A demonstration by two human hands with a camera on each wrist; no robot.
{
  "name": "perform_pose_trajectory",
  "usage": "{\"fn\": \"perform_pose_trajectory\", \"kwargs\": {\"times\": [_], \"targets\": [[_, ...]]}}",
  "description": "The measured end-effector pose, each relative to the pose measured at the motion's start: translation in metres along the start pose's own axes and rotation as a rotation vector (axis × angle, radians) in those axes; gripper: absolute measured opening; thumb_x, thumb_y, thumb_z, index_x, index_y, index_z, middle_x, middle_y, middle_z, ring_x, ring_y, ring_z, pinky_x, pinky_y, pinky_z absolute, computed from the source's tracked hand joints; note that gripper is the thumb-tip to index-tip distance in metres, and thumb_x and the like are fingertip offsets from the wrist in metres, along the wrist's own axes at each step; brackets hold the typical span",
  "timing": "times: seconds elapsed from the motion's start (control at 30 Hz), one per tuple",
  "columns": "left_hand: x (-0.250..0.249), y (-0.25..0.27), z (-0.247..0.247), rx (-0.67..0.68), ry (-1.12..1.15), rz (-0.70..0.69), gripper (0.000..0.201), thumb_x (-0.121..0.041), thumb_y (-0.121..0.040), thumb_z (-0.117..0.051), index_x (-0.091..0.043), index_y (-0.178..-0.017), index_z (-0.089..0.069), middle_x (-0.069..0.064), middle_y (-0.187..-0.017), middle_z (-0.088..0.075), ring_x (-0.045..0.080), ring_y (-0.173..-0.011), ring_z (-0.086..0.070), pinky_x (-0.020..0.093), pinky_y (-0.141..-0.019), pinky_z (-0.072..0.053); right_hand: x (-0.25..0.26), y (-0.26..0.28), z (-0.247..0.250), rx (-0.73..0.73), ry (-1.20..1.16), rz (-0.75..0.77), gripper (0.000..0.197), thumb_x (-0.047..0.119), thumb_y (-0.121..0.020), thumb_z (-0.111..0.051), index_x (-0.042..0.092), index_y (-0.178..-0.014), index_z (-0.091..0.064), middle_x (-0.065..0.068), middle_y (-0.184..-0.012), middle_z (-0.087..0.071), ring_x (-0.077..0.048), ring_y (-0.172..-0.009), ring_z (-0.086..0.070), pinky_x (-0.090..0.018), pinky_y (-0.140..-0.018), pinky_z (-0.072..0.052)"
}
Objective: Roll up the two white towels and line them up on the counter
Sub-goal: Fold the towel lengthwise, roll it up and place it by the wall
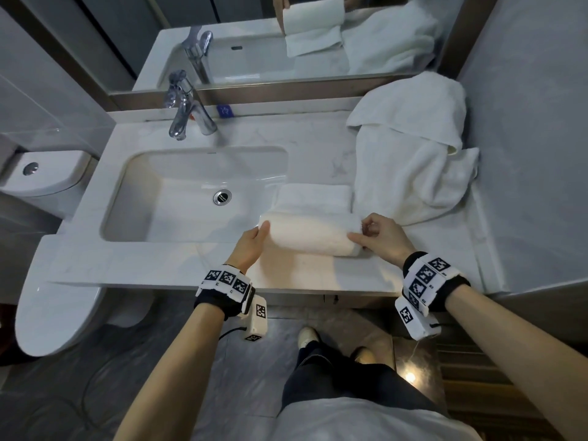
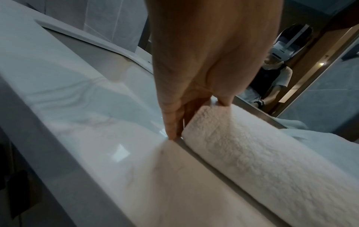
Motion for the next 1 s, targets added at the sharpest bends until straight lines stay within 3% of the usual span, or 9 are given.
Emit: {"fn": "perform_pose_trajectory", "kwargs": {"times": [0.17,0.27,0.33,0.4,0.47,0.6,0.7,0.83,1.0], "targets": [[-0.006,-0.004,0.002,-0.054,-0.084,0.021,0.038,-0.04,-0.1,-0.036,-0.006,-0.092,-0.051,0.015,-0.094,-0.052,0.023,-0.091,-0.051,0.052,-0.102,-0.042,0.013,-0.002,0.0,-0.154,0.267,0.103,0.07,0.033,-0.063,-0.085,0.012,-0.114,-0.043,-0.005,-0.117,-0.046,-0.022,-0.108,-0.048,-0.037,-0.095,-0.044],[-0.014,-0.006,0.003,-0.052,-0.059,0.024,0.046,-0.035,-0.101,-0.036,-0.006,-0.136,-0.042,0.014,-0.138,-0.048,0.028,-0.128,-0.045,0.05,-0.11,-0.035,0.017,-0.005,-0.009,-0.066,0.21,0.151,0.092,0.031,-0.062,-0.086,0.017,-0.133,-0.029,-0.007,-0.136,-0.043,-0.024,-0.122,-0.047,-0.036,-0.099,-0.044],[-0.017,-0.005,0.001,-0.031,-0.02,0.03,0.049,-0.033,-0.101,-0.035,-0.011,-0.145,-0.032,0.01,-0.148,-0.038,0.026,-0.136,-0.037,0.046,-0.113,-0.032,0.017,-0.007,-0.01,-0.038,0.228,0.167,0.1,0.029,-0.062,-0.085,0.023,-0.14,-0.023,-0.008,-0.137,-0.047,-0.024,-0.12,-0.051,-0.033,-0.096,-0.044],[-0.019,-0.006,-0.001,-0.013,-0.016,0.02,0.049,-0.034,-0.102,-0.032,-0.012,-0.146,-0.031,0.008,-0.149,-0.038,0.024,-0.136,-0.036,0.043,-0.111,-0.034,0.017,-0.01,-0.008,-0.013,0.305,0.181,0.093,0.032,-0.064,-0.084,0.029,-0.14,-0.03,-0.008,-0.128,-0.055,-0.024,-0.109,-0.056,-0.036,-0.093,-0.047],[-0.019,-0.008,0.0,0.0,-0.02,0.044,0.05,-0.038,-0.101,-0.031,-0.016,-0.147,-0.029,0.004,-0.149,-0.037,0.022,-0.132,-0.037,0.036,-0.098,-0.041,0.015,-0.013,-0.005,0.033,0.329,0.159,0.079,0.037,-0.067,-0.081,0.03,-0.135,-0.042,-0.006,-0.12,-0.061,-0.021,-0.098,-0.059,-0.034,-0.09,-0.05],[-0.015,-0.015,0.003,0.009,-0.023,0.147,0.053,-0.047,-0.098,-0.036,-0.022,-0.145,-0.033,-0.001,-0.146,-0.038,0.02,-0.126,-0.039,0.034,-0.083,-0.039,0.012,-0.023,-0.001,0.13,0.294,0.07,0.062,0.041,-0.072,-0.076,0.028,-0.129,-0.052,-0.001,-0.121,-0.064,-0.015,-0.1,-0.058,-0.025,-0.089,-0.044],[-0.019,-0.022,0.008,-0.028,-0.049,0.144,0.053,-0.047,-0.097,-0.039,-0.015,-0.138,-0.044,0.003,-0.131,-0.05,0.02,-0.109,-0.049,0.031,-0.077,-0.043,0.012,-0.035,-0.004,0.125,0.35,0.001,0.062,0.046,-0.076,-0.071,0.023,-0.13,-0.051,-0.004,-0.122,-0.062,-0.019,-0.104,-0.057,-0.027,-0.087,-0.043],[-0.024,-0.03,0.006,-0.024,0.167,0.144,0.047,-0.042,-0.095,-0.048,-0.015,-0.134,-0.05,0.006,-0.132,-0.055,0.024,-0.12,-0.054,0.042,-0.101,-0.046,0.009,-0.052,-0.004,0.054,0.327,-0.162,0.07,0.052,-0.075,-0.068,0.016,-0.13,-0.046,-0.009,-0.125,-0.056,-0.025,-0.114,-0.052,-0.031,-0.087,-0.04],[-0.028,-0.035,-0.001,0.127,0.328,0.201,0.027,-0.022,-0.085,-0.06,-0.011,-0.11,-0.058,0.007,-0.11,-0.061,0.022,-0.099,-0.058,0.034,-0.096,-0.04,0.007,-0.071,-0.002,0.044,0.331,-0.297,0.065,0.062,-0.078,-0.058,0.005,-0.108,-0.06,-0.012,-0.108,-0.063,-0.029,-0.105,-0.058,-0.027,-0.076,-0.036]]}}
Point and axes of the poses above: each hand's wrist, its own y-axis away from the middle knuckle, its own z-axis out of the back of the hand, x = y × z, the point moved 7 cm from there along -y, towards the middle knuckle
